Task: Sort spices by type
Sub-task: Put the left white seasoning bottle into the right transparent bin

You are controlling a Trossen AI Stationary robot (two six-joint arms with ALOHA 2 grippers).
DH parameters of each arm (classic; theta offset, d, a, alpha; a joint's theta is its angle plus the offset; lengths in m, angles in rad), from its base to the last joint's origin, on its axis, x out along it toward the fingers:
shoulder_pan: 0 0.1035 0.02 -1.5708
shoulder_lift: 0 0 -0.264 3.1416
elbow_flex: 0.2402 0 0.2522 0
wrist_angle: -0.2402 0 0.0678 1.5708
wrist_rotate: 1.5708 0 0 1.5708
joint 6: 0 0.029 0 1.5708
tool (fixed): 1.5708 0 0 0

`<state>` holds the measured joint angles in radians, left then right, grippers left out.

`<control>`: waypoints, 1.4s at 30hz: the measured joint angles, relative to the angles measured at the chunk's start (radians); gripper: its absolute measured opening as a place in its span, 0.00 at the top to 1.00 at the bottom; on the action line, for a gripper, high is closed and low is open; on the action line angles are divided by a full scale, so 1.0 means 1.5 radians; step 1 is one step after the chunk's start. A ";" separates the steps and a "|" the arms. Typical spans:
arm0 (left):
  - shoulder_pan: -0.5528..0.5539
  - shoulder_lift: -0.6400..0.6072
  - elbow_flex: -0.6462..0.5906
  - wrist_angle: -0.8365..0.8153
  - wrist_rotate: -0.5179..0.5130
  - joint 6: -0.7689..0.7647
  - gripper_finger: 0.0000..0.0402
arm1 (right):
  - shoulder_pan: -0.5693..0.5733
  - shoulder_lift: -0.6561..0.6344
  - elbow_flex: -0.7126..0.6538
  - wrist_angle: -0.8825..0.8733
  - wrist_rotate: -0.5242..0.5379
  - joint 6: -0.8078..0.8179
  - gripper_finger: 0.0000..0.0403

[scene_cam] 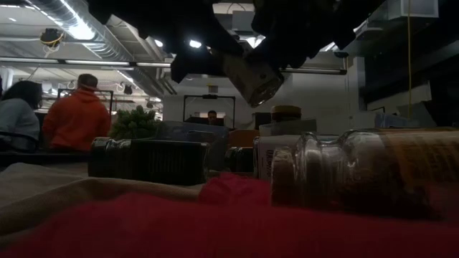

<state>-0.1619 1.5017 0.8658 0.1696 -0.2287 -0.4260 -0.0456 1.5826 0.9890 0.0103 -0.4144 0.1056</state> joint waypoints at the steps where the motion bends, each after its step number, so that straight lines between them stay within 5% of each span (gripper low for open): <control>1: 0.000 0.000 0.000 0.000 0.000 0.000 0.51 | 0.000 0.000 0.000 -0.001 -0.001 0.000 0.50; 11: 0.001 -0.001 0.000 0.002 0.001 0.026 0.44 | 0.000 -0.013 -0.001 -0.053 -0.002 0.002 0.50; 21: 0.003 -0.014 0.000 0.001 0.000 0.095 0.43 | 0.000 -0.113 -0.001 -0.209 0.063 0.001 0.50; 35: 0.012 -0.014 0.000 -0.001 -0.002 0.092 0.43 | 0.001 -0.335 -0.001 -0.533 0.351 0.157 0.50; 42: 0.013 -0.014 0.000 -0.002 -0.002 0.092 0.43 | 0.081 -0.395 -0.049 -0.638 0.506 0.319 0.50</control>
<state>-0.1421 1.4811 0.8658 0.1673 -0.2317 -0.2878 0.0757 0.9901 0.9155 -0.9461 0.3445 0.5844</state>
